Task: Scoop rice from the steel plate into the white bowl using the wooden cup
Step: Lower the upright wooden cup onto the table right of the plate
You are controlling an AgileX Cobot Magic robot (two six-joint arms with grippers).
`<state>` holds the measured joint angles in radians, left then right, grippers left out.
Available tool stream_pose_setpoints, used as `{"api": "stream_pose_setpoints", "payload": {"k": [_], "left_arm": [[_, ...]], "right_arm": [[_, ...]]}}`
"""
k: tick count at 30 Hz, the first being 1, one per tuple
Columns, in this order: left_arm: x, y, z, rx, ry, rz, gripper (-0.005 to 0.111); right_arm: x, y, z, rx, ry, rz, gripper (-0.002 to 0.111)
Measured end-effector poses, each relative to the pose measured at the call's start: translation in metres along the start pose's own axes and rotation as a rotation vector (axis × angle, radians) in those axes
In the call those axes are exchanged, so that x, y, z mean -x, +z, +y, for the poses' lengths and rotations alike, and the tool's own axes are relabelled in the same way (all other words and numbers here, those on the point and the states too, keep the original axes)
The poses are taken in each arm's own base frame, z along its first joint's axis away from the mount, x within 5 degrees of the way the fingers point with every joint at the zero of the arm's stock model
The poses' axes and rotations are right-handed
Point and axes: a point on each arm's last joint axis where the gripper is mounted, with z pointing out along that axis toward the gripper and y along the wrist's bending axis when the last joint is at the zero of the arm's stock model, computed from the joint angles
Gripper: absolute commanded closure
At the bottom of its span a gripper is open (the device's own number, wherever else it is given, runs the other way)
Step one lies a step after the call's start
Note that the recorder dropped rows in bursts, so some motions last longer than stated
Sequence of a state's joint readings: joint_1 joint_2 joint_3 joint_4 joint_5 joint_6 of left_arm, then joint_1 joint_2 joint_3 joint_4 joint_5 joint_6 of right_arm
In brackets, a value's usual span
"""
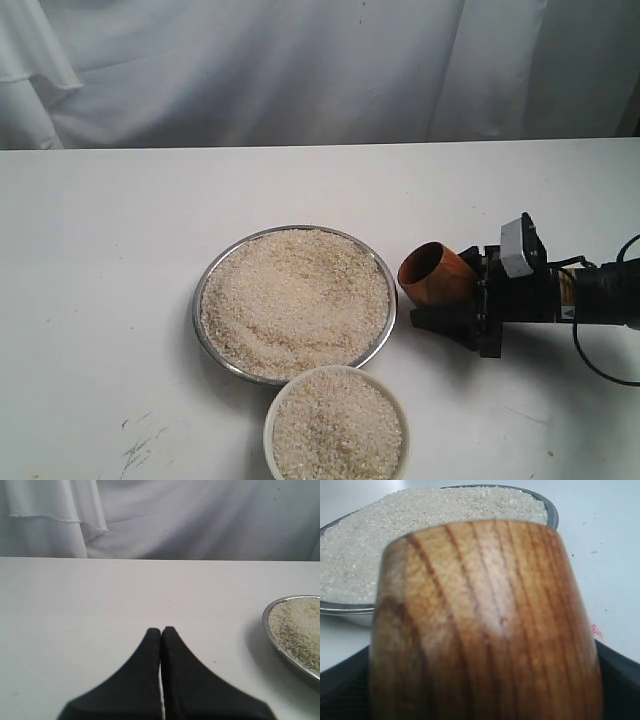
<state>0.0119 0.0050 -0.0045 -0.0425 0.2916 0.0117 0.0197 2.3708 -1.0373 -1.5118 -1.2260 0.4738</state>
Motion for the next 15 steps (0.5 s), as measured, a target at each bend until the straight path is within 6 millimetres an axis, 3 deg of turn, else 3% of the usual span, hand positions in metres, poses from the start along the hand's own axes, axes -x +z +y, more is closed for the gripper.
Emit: {"api": "stream_pose_setpoints", "payload": {"k": [15], "left_arm": [[0.0, 0.0, 0.0, 0.0, 0.0, 0.0, 0.107]], "right_arm": [[0.0026, 0.0087, 0.0046, 0.042, -0.021, 0.009, 0.108]]}}
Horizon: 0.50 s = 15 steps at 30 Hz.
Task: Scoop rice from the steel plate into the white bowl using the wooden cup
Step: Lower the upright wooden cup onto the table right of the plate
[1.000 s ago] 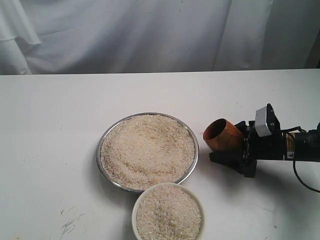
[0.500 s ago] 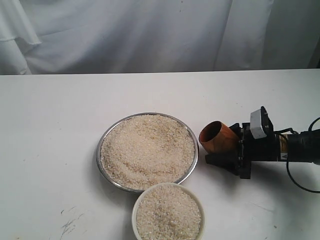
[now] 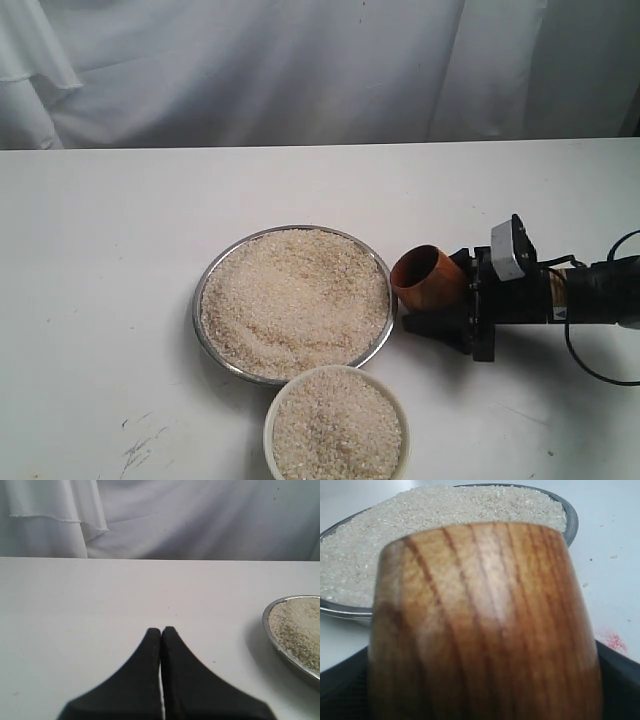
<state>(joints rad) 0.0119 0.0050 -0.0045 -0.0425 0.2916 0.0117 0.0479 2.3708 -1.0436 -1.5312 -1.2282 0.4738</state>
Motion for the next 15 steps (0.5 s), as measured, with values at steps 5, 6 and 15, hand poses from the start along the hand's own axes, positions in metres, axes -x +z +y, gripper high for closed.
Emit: {"api": "stream_pose_setpoints", "payload": {"k": [5, 6, 15], "left_arm": [[0.0, 0.0, 0.0, 0.0, 0.0, 0.0, 0.107], [0.0, 0.0, 0.0, 0.0, 0.0, 0.0, 0.107], [0.0, 0.0, 0.0, 0.0, 0.0, 0.0, 0.107]], "right_arm": [[0.0006, 0.0021, 0.001, 0.006, -0.002, 0.001, 0.108], [0.0006, 0.0021, 0.001, 0.006, -0.002, 0.001, 0.108], [0.0011, 0.0042, 0.0021, 0.013, 0.001, 0.002, 0.105]]}}
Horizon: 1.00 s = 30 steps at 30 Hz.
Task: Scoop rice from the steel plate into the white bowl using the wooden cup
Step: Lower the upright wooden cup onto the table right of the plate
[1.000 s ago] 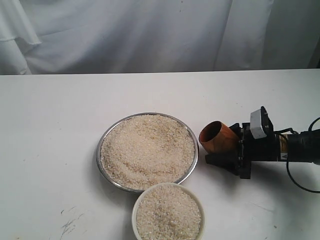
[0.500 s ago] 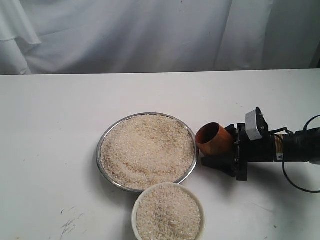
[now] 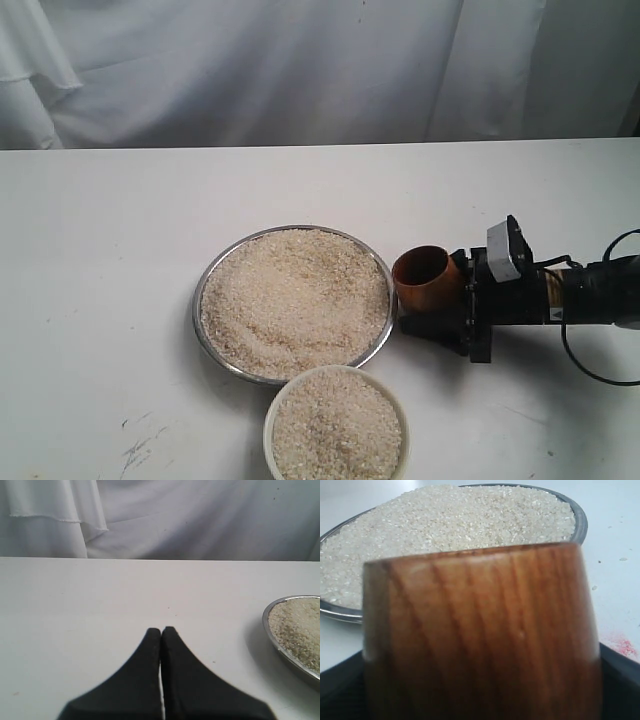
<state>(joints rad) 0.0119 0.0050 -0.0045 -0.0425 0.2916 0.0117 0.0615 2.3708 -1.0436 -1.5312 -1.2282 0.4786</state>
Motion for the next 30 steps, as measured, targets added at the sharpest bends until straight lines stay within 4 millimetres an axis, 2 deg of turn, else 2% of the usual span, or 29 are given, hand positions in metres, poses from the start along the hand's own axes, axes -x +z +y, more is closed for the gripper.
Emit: {"api": "stream_pose_setpoints", "payload": {"k": [13, 17, 21, 30], "left_arm": [[0.0, 0.0, 0.0, 0.0, 0.0, 0.0, 0.107], [0.0, 0.0, 0.0, 0.0, 0.0, 0.0, 0.107], [0.0, 0.0, 0.0, 0.0, 0.0, 0.0, 0.107], [0.0, 0.0, 0.0, 0.0, 0.0, 0.0, 0.107]], "right_arm": [[0.0002, 0.0024, 0.001, 0.005, 0.043, 0.006, 0.058], [0.0004, 0.0024, 0.0007, 0.002, 0.071, 0.004, 0.047], [0.0008, 0.0024, -0.0004, -0.009, 0.11, -0.002, 0.04], [0.0018, 0.0022, -0.0011, -0.017, 0.153, -0.006, 0.036]]}}
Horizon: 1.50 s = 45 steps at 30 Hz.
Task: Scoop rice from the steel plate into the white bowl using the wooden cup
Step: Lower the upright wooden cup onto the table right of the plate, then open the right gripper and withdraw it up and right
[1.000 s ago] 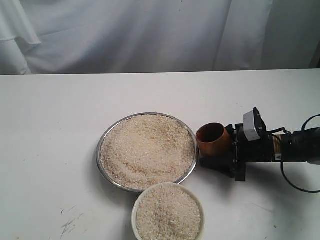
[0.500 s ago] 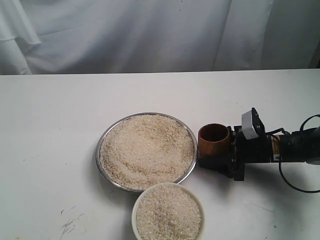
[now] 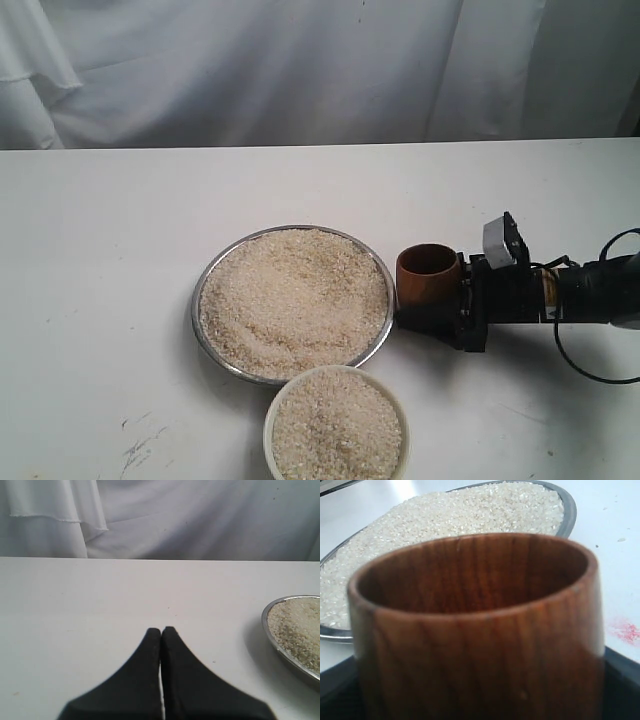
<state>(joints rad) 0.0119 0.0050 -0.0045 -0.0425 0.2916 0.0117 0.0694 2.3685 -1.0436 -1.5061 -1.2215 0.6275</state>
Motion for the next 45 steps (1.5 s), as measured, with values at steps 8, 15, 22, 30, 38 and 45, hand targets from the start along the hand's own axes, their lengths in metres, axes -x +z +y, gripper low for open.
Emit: {"api": "stream_pose_setpoints", "payload": {"k": [8, 15, 22, 30, 38, 45], "left_arm": [[0.0, 0.0, 0.0, 0.0, 0.0, 0.0, 0.107], [0.0, 0.0, 0.0, 0.0, 0.0, 0.0, 0.107], [0.0, 0.0, 0.0, 0.0, 0.0, 0.0, 0.107], [0.0, 0.0, 0.0, 0.0, 0.0, 0.0, 0.107], [0.0, 0.0, 0.0, 0.0, 0.0, 0.0, 0.107], [0.0, 0.0, 0.0, 0.0, 0.0, 0.0, 0.107]], "right_arm": [[0.01, -0.003, 0.0, -0.016, -0.017, 0.003, 0.036], [0.009, -0.003, 0.0, -0.018, 0.0, 0.013, 0.027], [0.009, -0.003, -0.001, -0.024, 0.019, 0.018, 0.027], [0.018, -0.006, -0.001, -0.04, 0.012, 0.021, 0.027], [0.04, -0.017, 0.004, -0.067, -0.01, 0.023, 0.027], [0.092, -0.043, 0.027, -0.211, -0.099, -0.01, 0.032]]}}
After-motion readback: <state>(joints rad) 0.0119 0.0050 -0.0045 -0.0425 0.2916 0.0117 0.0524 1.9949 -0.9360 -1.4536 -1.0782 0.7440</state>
